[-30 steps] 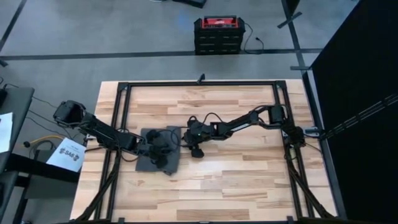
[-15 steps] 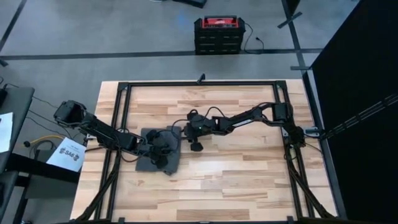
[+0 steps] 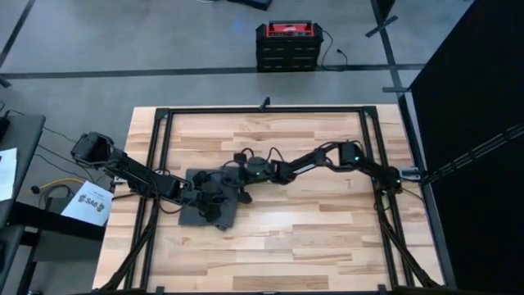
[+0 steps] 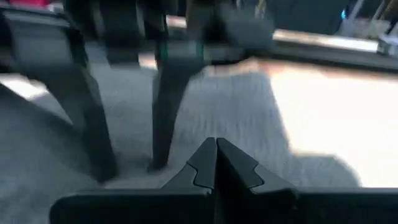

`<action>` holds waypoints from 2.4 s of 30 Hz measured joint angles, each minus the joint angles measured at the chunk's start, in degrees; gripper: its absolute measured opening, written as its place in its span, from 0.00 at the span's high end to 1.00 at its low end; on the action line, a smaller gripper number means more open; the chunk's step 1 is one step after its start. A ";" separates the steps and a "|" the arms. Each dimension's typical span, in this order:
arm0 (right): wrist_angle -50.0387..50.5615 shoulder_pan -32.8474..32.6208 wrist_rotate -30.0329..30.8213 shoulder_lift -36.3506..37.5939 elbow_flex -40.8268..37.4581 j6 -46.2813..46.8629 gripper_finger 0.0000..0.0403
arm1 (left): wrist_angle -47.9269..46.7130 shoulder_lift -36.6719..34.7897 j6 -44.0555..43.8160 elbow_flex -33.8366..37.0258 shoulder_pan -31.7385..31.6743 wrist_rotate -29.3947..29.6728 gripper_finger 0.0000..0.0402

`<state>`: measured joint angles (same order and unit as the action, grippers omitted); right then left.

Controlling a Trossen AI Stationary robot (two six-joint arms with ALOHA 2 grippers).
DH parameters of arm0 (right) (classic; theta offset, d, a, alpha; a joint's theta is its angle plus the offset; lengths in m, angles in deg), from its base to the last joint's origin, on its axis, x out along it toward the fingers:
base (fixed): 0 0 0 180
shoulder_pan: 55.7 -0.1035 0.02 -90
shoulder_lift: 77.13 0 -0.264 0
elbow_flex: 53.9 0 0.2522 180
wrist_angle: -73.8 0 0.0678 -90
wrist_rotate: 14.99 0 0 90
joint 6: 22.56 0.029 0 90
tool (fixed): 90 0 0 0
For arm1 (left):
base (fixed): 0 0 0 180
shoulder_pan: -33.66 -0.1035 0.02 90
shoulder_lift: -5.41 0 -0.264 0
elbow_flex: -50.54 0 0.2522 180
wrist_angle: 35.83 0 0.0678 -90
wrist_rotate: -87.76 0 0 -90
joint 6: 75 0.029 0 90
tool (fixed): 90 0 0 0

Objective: Roll towel
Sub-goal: Roll the gray towel

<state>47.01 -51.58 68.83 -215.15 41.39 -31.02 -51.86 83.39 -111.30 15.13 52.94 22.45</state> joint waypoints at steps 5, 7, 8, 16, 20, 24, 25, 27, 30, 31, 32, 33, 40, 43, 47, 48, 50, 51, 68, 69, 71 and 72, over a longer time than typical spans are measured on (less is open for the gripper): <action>-0.04 0.60 3.01 0.09 0.38 -0.03 1.00 | 0.11 0.00 -0.29 0.00 0.05 0.06 0.71; -0.73 0.63 3.31 0.72 0.38 -1.32 1.00 | 0.13 0.00 -0.02 0.00 0.05 0.04 0.71; -0.66 0.69 3.36 0.88 0.76 -2.02 1.00 | 0.11 0.00 0.00 0.00 0.05 0.03 0.71; 6.53 2.32 2.59 -4.91 8.03 -0.47 1.00 | 0.33 0.00 0.23 0.00 0.05 0.02 0.71; 6.13 2.27 2.94 -4.31 7.54 -0.94 1.00 | 0.44 -1.14 1.18 0.00 0.29 -0.15 0.71; 4.67 2.08 3.36 -1.92 5.59 -2.46 1.00 | -1.32 -4.04 4.39 -0.26 0.41 -0.78 0.71; 4.19 1.92 3.36 -0.88 4.86 -2.83 1.00 | -1.79 -4.92 5.36 -0.55 0.45 -1.03 0.71; 3.20 1.58 3.46 0.71 3.96 -3.64 1.00 | -2.71 -6.92 6.89 -1.55 0.45 -1.07 0.71; 1.37 0.32 3.48 1.79 2.21 -3.41 1.00 | -5.71 -10.28 10.47 -3.54 0.45 -0.89 0.71; 1.38 -0.30 3.44 1.74 1.79 -3.19 1.00 | -6.79 -11.33 11.49 -4.31 0.45 -0.86 0.71; 1.87 -0.91 3.33 1.67 1.53 -2.86 1.00 | -7.96 -12.41 12.19 -5.18 0.45 -0.82 0.71; 2.81 -1.45 3.18 1.58 1.38 -2.29 1.00 | -8.41 -13.43 12.52 -6.06 0.46 -0.69 0.71; 4.20 -5.14 3.12 1.60 0.60 -0.72 1.00 | -7.28 -14.24 8.35 -6.84 6.55 -0.55 0.71; 4.06 -6.02 3.04 1.60 0.60 -0.86 1.00 | -4.53 -10.33 4.15 -6.82 10.71 -0.37 0.71; 5.22 -5.82 3.91 1.60 0.61 -1.00 1.00 | 6.60 -2.21 2.27 -6.90 15.45 0.02 0.71; 5.49 -5.62 4.69 1.60 0.63 -0.99 1.00 | 9.02 -0.08 1.93 -6.86 16.44 0.08 0.71; 6.30 -5.13 5.56 1.60 0.64 -0.97 1.00 | 13.97 4.28 0.92 -6.93 18.00 0.34 0.71; 6.60 -4.99 5.88 1.60 0.64 -0.97 1.00 | 15.23 6.07 0.12 -6.91 18.70 0.62 0.71; 8.46 -1.57 14.10 2.40 1.47 -0.46 1.00 | 21.56 15.23 -0.89 -7.06 21.91 4.67 0.71; 9.89 -1.49 15.23 3.11 1.47 -1.59 1.00 | 21.55 15.23 -0.84 -7.06 21.91 4.67 0.71; 14.25 -1.43 17.18 5.82 1.45 -3.69 1.00 | 21.68 15.23 -0.40 -7.04 21.91 4.67 0.71; 16.99 -1.40 17.35 7.59 1.46 -4.91 1.00 | 21.95 15.02 0.32 -7.00 21.91 4.63 0.71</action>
<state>64.00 -52.99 86.17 -207.56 42.84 -35.94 -29.91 98.41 -110.98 8.13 74.85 27.08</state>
